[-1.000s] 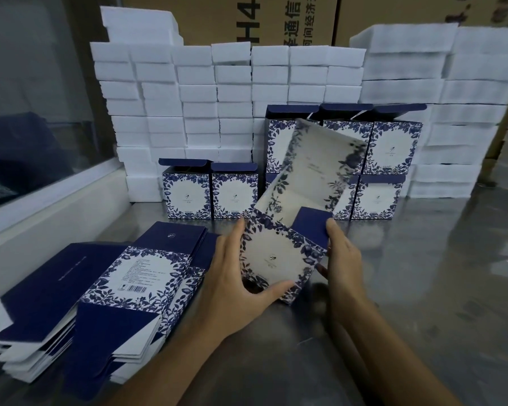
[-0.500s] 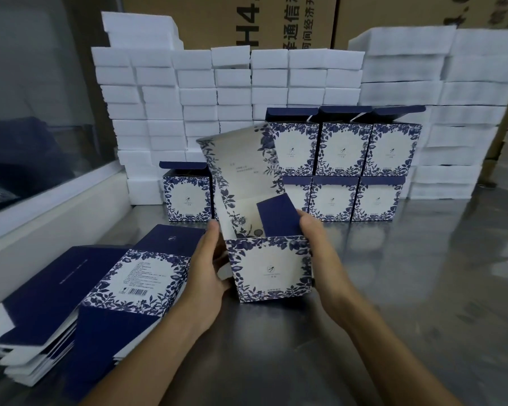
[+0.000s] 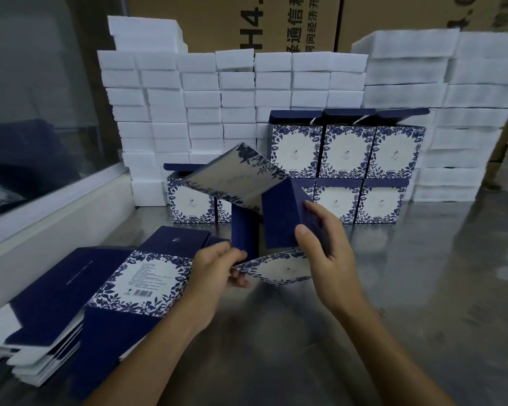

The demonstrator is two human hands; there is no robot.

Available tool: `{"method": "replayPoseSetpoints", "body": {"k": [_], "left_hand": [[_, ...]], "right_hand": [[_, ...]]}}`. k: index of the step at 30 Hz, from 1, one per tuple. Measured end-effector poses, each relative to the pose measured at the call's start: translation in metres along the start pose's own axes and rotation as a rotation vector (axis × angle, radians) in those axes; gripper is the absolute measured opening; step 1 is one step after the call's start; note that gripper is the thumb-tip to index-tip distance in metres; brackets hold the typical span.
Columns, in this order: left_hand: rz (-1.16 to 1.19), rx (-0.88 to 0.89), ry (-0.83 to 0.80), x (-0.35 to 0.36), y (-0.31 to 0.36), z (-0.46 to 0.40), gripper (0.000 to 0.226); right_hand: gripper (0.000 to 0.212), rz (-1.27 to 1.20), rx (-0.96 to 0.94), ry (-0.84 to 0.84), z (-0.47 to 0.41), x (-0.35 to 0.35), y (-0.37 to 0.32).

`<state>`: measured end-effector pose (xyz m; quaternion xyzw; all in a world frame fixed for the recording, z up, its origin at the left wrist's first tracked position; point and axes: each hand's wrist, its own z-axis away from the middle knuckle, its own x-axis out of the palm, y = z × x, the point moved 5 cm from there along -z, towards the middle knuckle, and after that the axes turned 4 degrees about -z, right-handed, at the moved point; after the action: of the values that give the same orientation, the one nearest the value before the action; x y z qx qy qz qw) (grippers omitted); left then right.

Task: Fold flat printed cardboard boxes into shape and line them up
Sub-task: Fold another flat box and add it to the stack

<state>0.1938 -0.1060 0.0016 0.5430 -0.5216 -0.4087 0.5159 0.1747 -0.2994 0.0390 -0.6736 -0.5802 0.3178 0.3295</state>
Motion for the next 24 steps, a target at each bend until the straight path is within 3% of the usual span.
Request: {"method": "replayPoseSetpoints", "body": {"k": [4, 6, 11, 15, 19, 24], "left_hand": [[-0.089, 0.030, 0.014, 0.002, -0.002, 0.003, 0.042], [-0.077, 0.003, 0.026, 0.001, -0.003, 0.003, 0.049], [-0.018, -0.026, 0.126, -0.002, -0.003, 0.001, 0.056], [-0.043, 0.014, 0.177, -0.011, -0.006, -0.001, 0.032], [-0.069, 0.013, 0.177, -0.010, -0.009, -0.002, 0.045], [-0.031, 0.028, 0.209, -0.016, -0.004, -0.002, 0.037]], "right_hand": [[0.077, 0.261, -0.017, -0.034, 0.000, 0.001, -0.002], [0.076, 0.308, -0.019, -0.031, 0.001, 0.001, -0.002], [0.061, 0.263, -0.046, -0.010, 0.004, 0.002, -0.006], [0.049, 0.238, -0.114, 0.026, 0.006, 0.004, -0.010], [0.045, 0.210, -0.148, 0.081, 0.007, 0.000, -0.009], [0.053, 0.141, -0.095, 0.103, 0.005, -0.004, -0.005]]}}
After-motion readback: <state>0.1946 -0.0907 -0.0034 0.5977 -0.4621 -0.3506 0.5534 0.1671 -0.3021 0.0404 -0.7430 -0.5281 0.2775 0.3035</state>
